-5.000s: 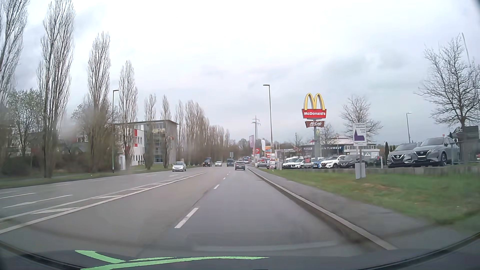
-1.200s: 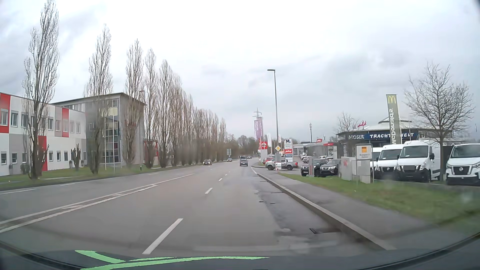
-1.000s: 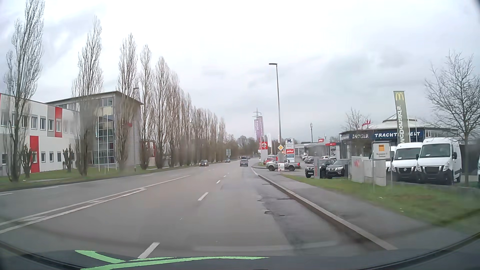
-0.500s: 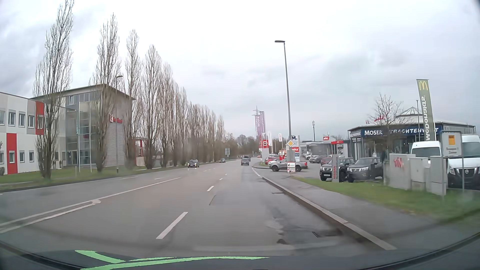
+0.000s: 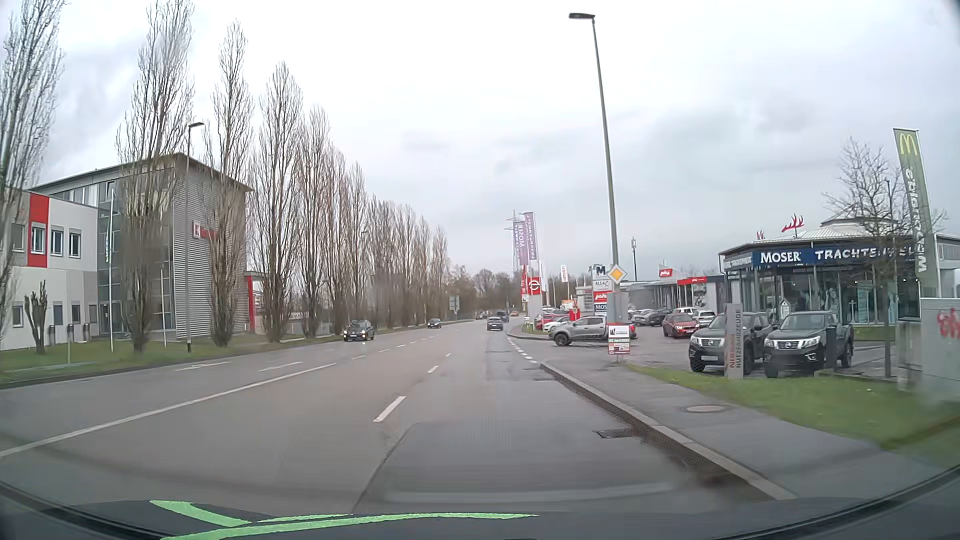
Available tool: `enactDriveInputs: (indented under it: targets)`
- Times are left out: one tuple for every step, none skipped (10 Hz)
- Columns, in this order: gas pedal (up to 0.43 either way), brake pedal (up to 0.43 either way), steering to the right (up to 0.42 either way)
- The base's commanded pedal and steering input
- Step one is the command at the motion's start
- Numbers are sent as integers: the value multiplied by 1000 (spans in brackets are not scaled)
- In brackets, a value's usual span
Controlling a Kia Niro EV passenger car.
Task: Follow the waypoints while adhering to traffic rules and regulations
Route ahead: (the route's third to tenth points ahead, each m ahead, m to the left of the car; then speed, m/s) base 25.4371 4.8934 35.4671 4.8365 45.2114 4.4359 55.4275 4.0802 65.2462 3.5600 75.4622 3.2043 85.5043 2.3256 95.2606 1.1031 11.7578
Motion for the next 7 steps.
enactDriveInputs:
  targets:
    - [118, 0, -5]
    - [118, 0, -5]
    - [118, 0, -4]
    - [118, 0, -3]
    - [118, 0, -3]
    - [118, 0, -3]
    - [118, 0, -3]
